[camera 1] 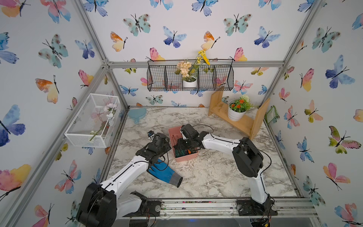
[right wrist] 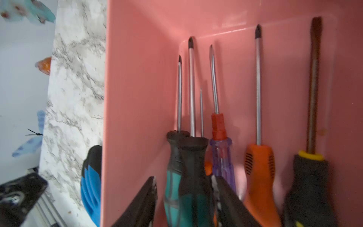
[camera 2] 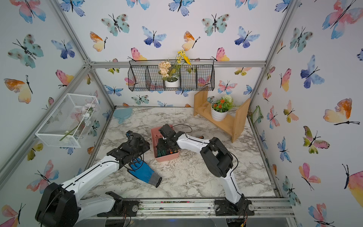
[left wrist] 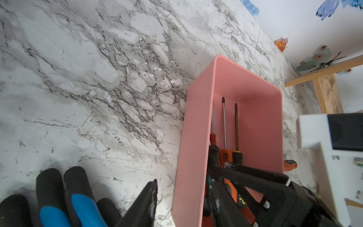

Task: Put the screwdriver on the desktop into the storage box
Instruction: Place the screwdriver in the storage box, then adjust the screwdriver at the center of the board.

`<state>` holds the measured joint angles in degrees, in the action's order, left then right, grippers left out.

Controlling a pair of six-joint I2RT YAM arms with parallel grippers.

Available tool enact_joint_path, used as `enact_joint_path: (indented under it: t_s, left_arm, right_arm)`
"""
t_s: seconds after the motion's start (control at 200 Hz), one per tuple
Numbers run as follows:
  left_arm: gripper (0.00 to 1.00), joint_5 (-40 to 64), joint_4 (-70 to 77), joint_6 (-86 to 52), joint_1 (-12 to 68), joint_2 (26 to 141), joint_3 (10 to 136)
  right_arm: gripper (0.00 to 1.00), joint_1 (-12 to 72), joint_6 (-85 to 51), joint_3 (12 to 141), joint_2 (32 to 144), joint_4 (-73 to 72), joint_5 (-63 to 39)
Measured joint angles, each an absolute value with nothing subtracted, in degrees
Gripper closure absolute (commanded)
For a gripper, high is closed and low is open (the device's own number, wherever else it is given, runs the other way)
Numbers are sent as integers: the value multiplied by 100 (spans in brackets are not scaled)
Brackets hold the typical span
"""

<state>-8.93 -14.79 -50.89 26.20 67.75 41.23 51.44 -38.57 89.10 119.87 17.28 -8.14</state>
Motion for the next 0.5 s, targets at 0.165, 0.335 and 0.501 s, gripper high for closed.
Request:
enact_joint_path:
  t_s: [0.165,0.335,0.501]
  left_arm:
    - [50,-893,-1479,-5087,2620,6775,4123]
    - [49,-891,-1455,-5087,2620,6775,4123]
    - [49,-891,-1396,-5083,2620,6775,4123]
  right_arm:
    - [30,5142,-3264,8792,11524,1852,-554]
    - [25,4925,-2226,8167,10191,1885,-12]
    - [25,4018,-886,7999,9776,2141,123]
